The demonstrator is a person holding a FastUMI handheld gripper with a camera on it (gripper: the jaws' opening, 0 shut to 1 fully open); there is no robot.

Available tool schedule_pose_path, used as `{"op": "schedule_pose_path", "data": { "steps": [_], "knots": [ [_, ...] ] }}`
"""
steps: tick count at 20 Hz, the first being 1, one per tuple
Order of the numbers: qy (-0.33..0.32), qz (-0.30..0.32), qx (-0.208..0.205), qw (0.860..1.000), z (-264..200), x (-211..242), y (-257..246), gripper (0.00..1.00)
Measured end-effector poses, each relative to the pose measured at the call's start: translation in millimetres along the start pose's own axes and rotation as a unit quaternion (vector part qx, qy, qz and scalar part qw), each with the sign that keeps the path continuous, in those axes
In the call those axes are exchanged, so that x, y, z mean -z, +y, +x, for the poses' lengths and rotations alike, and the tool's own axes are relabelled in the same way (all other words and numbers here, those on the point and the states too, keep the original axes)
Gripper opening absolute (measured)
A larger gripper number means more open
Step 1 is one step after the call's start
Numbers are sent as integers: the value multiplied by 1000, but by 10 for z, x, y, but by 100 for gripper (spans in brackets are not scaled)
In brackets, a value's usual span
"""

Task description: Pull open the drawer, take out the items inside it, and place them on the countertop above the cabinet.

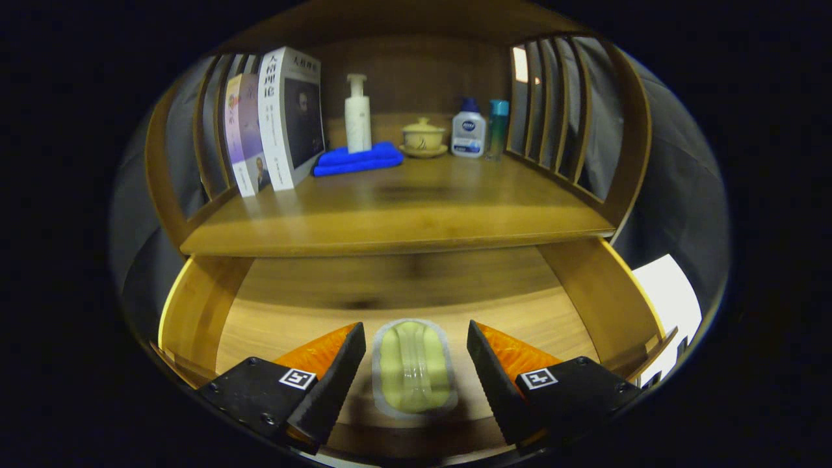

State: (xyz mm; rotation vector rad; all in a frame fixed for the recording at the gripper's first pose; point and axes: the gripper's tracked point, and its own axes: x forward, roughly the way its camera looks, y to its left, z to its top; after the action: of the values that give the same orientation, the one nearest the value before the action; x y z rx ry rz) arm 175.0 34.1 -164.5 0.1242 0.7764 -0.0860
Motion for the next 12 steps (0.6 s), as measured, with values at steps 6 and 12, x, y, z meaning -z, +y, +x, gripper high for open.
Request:
{"op": "schedule_pose_path", "data": {
  "steps": [6, 12],
  "knots": [
    [67, -65, 20, 995, 118, 136, 42, 92],
    [96, -38, 19, 994, 143, 262, 82, 56]
  ]
}}
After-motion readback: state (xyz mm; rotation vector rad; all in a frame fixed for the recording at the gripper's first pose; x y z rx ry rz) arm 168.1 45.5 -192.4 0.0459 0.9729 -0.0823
